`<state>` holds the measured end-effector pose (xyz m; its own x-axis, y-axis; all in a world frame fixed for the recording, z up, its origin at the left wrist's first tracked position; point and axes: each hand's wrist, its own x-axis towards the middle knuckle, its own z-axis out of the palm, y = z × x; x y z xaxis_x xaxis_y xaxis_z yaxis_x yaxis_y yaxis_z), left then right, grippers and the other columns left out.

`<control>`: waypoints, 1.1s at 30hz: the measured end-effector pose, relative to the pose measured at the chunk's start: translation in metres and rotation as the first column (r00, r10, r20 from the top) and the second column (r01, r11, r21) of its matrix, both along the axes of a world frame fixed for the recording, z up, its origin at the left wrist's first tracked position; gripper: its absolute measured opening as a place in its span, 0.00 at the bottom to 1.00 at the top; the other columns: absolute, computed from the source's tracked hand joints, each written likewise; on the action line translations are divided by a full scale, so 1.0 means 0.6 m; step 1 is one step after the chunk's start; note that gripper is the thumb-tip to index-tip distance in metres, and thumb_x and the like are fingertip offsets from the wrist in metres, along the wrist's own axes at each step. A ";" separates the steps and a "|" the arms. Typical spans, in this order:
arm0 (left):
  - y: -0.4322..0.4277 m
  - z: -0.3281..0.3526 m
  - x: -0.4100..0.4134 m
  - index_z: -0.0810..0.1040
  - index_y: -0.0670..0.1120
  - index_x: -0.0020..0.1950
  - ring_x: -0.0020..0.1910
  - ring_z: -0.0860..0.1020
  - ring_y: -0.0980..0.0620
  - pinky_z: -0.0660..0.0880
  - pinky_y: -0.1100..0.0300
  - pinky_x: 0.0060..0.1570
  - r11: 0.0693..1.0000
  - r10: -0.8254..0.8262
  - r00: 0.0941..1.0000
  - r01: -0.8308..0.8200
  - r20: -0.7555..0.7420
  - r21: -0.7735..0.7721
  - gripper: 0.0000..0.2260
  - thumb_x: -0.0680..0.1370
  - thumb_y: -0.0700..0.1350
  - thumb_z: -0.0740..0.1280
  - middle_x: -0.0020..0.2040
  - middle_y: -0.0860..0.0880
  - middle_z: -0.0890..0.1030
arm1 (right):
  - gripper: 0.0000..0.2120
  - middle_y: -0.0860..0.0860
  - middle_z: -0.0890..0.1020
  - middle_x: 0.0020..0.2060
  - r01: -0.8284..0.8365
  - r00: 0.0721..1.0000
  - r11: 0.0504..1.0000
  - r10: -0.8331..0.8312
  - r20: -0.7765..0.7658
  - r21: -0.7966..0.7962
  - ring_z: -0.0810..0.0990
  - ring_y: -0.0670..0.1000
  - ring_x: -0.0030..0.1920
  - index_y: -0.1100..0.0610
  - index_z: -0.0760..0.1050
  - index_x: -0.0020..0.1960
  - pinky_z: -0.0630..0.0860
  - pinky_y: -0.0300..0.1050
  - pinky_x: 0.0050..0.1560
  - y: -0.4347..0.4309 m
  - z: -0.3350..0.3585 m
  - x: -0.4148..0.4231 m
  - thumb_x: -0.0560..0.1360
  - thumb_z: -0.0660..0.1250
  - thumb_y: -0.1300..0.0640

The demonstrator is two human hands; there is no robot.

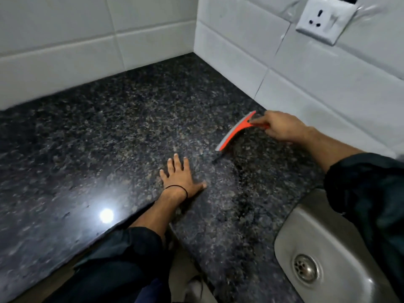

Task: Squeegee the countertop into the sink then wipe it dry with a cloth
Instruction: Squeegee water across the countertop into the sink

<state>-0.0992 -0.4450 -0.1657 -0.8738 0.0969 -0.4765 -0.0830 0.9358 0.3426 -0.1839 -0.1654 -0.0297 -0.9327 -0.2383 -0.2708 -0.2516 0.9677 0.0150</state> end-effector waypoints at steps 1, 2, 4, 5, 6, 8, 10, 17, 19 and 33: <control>0.004 0.000 -0.005 0.37 0.47 0.79 0.77 0.35 0.40 0.42 0.36 0.74 1.000 -0.002 0.999 0.002 0.032 -0.018 0.50 0.72 0.68 0.65 0.78 0.44 0.32 | 0.26 0.55 0.80 0.52 0.010 1.000 1.000 -0.010 -0.003 -0.026 0.79 0.59 0.54 0.45 0.76 0.67 0.72 0.47 0.48 -0.017 -0.006 -0.018 0.73 0.64 0.65; 0.008 -0.001 -0.012 0.36 0.47 0.79 0.77 0.34 0.40 0.42 0.35 0.73 1.000 -0.004 0.998 0.005 0.060 -0.029 0.52 0.72 0.67 0.66 0.78 0.44 0.31 | 0.27 0.54 0.81 0.53 0.023 1.000 0.999 -0.024 -0.009 -0.044 0.80 0.58 0.54 0.44 0.76 0.67 0.74 0.48 0.49 -0.031 -0.015 -0.041 0.72 0.64 0.65; 0.013 -0.005 -0.022 0.34 0.47 0.78 0.77 0.34 0.39 0.43 0.33 0.72 0.999 0.001 0.997 0.002 0.083 -0.037 0.53 0.71 0.66 0.68 0.77 0.44 0.30 | 0.27 0.51 0.83 0.55 0.044 0.999 0.996 -0.045 -0.012 -0.073 0.81 0.57 0.54 0.40 0.76 0.64 0.77 0.48 0.51 -0.059 -0.036 -0.089 0.71 0.62 0.64; 0.014 -0.007 -0.025 0.34 0.47 0.78 0.77 0.34 0.38 0.43 0.32 0.72 0.999 0.004 0.996 -0.002 0.085 -0.034 0.53 0.71 0.66 0.68 0.77 0.44 0.30 | 0.27 0.50 0.82 0.56 0.047 0.999 0.995 -0.048 -0.011 -0.084 0.81 0.57 0.55 0.40 0.75 0.64 0.78 0.51 0.53 -0.074 -0.046 -0.113 0.70 0.61 0.63; 0.014 -0.009 -0.025 0.34 0.47 0.78 0.77 0.34 0.38 0.43 0.32 0.72 1.000 0.012 0.997 -0.009 0.079 -0.028 0.54 0.71 0.66 0.69 0.77 0.44 0.30 | 0.28 0.51 0.81 0.58 0.048 0.999 0.995 -0.049 -0.016 -0.092 0.81 0.59 0.56 0.40 0.75 0.65 0.79 0.53 0.54 -0.091 -0.054 -0.132 0.70 0.61 0.63; 0.013 -0.016 -0.026 0.35 0.48 0.79 0.77 0.34 0.39 0.43 0.32 0.72 1.000 0.025 0.998 -0.024 0.063 -0.017 0.54 0.70 0.65 0.69 0.78 0.45 0.30 | 0.28 0.54 0.78 0.62 0.049 0.997 0.995 -0.054 -0.058 -0.091 0.78 0.61 0.60 0.40 0.73 0.67 0.77 0.57 0.57 -0.122 -0.063 -0.171 0.73 0.60 0.63; 0.013 -0.019 -0.027 0.35 0.49 0.79 0.77 0.34 0.40 0.43 0.32 0.72 0.999 0.028 0.999 -0.027 0.044 -0.016 0.54 0.70 0.65 0.70 0.78 0.46 0.31 | 0.27 0.57 0.74 0.64 0.050 0.993 0.997 -0.056 -0.100 -0.063 0.75 0.62 0.63 0.41 0.71 0.70 0.73 0.59 0.59 -0.147 -0.071 -0.208 0.75 0.60 0.63; 0.023 -0.009 -0.042 0.38 0.47 0.79 0.77 0.35 0.37 0.44 0.30 0.70 0.998 0.068 0.995 -0.067 0.069 -0.017 0.56 0.68 0.60 0.75 0.79 0.44 0.34 | 0.24 0.53 0.78 0.62 0.120 0.990 0.992 -0.121 -0.076 -0.026 0.78 0.60 0.61 0.43 0.74 0.68 0.74 0.55 0.56 -0.147 -0.092 -0.229 0.76 0.59 0.60; 0.025 -0.006 -0.042 0.38 0.47 0.79 0.77 0.36 0.37 0.45 0.29 0.69 0.997 0.069 0.995 -0.068 0.067 -0.019 0.56 0.67 0.60 0.75 0.79 0.44 0.34 | 0.23 0.54 0.80 0.61 0.133 0.989 0.991 -0.134 -0.065 -0.021 0.79 0.60 0.60 0.40 0.74 0.68 0.75 0.54 0.56 -0.120 -0.092 -0.194 0.76 0.61 0.58; 0.009 -0.007 -0.016 0.41 0.52 0.80 0.78 0.37 0.41 0.44 0.32 0.72 0.999 0.038 0.999 -0.038 0.007 -0.002 0.55 0.66 0.67 0.72 0.79 0.48 0.35 | 0.16 0.60 0.82 0.53 0.448 0.889 0.872 -0.458 0.007 0.198 0.81 0.61 0.52 0.52 0.78 0.62 0.79 0.51 0.49 0.206 -0.048 0.163 0.74 0.66 0.54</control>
<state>-0.1091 -0.4398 -0.1699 -0.8734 0.0631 -0.4829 -0.1209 0.9325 0.3403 -0.0863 -0.0421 -0.0586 -0.9094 0.2664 -0.3196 0.2082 0.9564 0.2048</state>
